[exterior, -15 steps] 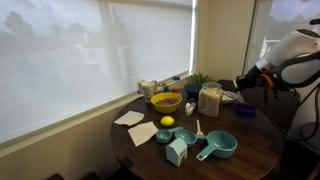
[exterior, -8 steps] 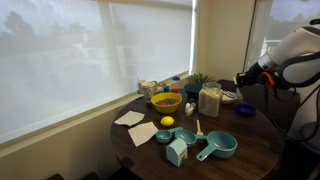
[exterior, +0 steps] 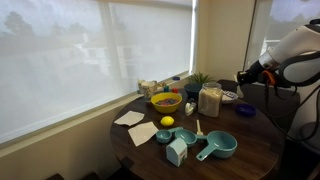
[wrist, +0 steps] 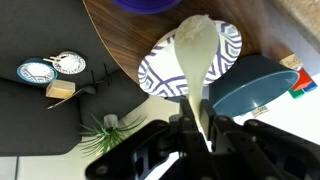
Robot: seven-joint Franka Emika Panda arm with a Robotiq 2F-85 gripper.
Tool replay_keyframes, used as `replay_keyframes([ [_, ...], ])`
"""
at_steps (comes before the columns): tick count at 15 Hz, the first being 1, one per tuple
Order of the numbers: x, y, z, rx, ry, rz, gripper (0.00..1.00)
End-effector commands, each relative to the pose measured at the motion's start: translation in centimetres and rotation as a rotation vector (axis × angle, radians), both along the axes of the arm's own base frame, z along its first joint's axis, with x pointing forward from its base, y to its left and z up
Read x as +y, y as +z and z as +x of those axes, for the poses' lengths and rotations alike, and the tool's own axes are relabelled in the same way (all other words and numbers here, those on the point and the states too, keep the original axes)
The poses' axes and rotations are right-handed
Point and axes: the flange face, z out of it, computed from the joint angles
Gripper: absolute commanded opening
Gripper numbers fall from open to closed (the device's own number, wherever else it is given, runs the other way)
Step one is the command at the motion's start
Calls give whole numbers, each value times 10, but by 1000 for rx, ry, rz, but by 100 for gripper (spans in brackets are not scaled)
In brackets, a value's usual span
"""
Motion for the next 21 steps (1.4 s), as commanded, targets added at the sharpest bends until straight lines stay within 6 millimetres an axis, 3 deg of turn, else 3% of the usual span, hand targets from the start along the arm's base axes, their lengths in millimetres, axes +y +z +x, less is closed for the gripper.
replay_keyframes([
  [1,-1,0,0,0,0,0,13],
  [3,-1,0,0,0,-2,0,13],
  [4,4,-4,-1,9,24,6,3],
  [10,13,-6,2,51,107,-27,3],
  [21,2,-3,3,19,98,-127,3],
])
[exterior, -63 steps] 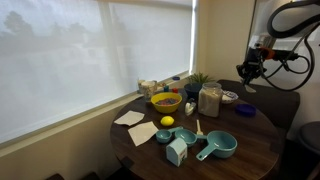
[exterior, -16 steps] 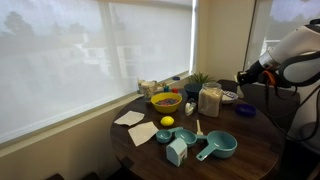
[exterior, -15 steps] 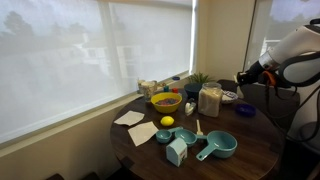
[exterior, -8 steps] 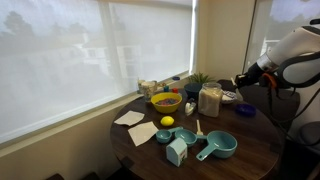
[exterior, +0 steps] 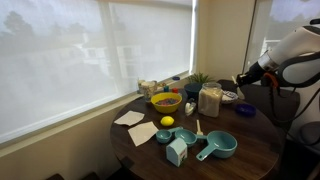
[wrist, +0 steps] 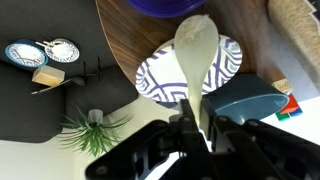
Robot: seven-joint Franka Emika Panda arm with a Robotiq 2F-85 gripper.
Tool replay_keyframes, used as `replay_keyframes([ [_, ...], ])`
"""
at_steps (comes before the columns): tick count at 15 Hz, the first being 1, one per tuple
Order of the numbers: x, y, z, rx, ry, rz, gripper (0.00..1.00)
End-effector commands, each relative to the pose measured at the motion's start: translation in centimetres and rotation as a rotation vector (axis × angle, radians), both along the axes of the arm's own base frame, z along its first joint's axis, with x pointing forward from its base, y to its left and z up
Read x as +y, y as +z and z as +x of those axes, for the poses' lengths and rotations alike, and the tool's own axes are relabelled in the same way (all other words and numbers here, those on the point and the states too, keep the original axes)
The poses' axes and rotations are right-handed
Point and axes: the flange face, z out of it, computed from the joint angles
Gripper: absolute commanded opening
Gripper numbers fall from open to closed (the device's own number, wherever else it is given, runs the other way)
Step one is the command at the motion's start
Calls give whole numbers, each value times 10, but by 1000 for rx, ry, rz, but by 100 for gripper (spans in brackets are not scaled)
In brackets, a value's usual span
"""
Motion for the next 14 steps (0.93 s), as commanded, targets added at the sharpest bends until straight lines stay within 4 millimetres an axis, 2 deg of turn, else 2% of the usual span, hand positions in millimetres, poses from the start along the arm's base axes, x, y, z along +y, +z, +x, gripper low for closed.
replay_keyframes([
  [1,-3,4,2,-50,-36,-34,3],
  [7,2,3,4,-60,-92,-29,3],
  [14,31,-4,10,-23,-21,37,3],
])
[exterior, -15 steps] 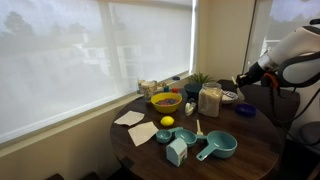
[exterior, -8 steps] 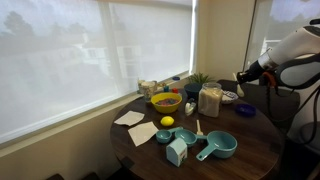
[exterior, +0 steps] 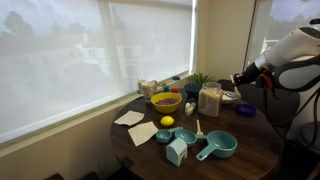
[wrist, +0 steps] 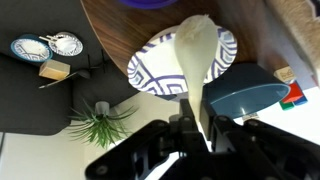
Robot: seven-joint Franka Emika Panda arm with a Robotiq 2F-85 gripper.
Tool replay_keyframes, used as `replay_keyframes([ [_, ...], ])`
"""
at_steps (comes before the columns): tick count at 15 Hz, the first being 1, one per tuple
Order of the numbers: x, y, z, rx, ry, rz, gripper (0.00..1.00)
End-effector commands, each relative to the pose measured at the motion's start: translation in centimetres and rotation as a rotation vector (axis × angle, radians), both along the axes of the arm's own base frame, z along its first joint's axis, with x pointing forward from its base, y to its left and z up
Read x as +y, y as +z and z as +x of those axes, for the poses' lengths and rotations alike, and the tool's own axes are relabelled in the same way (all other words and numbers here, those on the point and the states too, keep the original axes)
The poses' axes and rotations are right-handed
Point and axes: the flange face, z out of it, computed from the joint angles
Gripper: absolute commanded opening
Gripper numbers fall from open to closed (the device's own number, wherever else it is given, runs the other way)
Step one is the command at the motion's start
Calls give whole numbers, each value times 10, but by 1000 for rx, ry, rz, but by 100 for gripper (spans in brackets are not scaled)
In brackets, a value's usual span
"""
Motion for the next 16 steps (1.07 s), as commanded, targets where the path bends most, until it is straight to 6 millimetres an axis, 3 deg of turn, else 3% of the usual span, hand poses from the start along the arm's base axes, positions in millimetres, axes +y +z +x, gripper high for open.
replay_keyframes([
  [1,6,-1,1,4,14,16,13],
  [3,14,-2,3,8,32,34,13],
  [4,14,-2,3,9,33,37,3],
  [9,7,-15,4,30,86,121,3],
  [16,-17,-6,-6,-11,173,203,3],
])
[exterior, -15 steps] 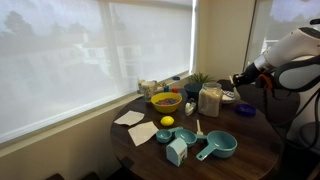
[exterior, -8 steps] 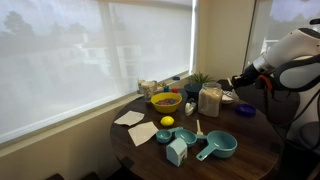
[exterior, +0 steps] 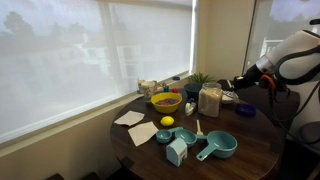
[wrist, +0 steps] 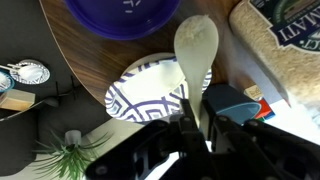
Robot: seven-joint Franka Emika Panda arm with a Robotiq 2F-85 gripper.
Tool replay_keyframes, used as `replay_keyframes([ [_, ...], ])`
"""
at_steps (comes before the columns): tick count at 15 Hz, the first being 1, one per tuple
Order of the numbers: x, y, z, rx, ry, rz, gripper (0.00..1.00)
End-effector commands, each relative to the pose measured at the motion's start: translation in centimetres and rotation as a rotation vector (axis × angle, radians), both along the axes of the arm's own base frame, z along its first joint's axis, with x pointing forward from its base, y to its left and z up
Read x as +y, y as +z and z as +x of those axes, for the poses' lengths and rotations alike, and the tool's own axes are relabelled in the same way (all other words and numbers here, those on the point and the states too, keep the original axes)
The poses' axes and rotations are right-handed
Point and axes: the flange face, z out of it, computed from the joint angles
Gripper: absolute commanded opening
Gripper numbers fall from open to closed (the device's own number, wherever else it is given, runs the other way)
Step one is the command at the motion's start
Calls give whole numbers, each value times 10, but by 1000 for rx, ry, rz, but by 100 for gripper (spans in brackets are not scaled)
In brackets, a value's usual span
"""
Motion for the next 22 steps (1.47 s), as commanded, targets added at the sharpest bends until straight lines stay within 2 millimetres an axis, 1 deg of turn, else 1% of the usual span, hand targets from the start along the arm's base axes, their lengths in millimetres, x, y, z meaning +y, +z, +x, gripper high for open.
replay_keyframes([
  [1,-5,8,-6,-30,82,71,3],
  [3,-7,8,-9,-43,144,121,3],
  [4,-7,3,-4,-27,81,63,13],
  [7,-9,4,-6,-36,123,98,13],
  [12,-9,5,-7,-37,126,102,13],
  [13,-9,5,-7,-37,126,102,3],
  [19,-31,8,-19,-53,166,142,3],
  [22,-38,8,-23,-78,220,184,3],
])
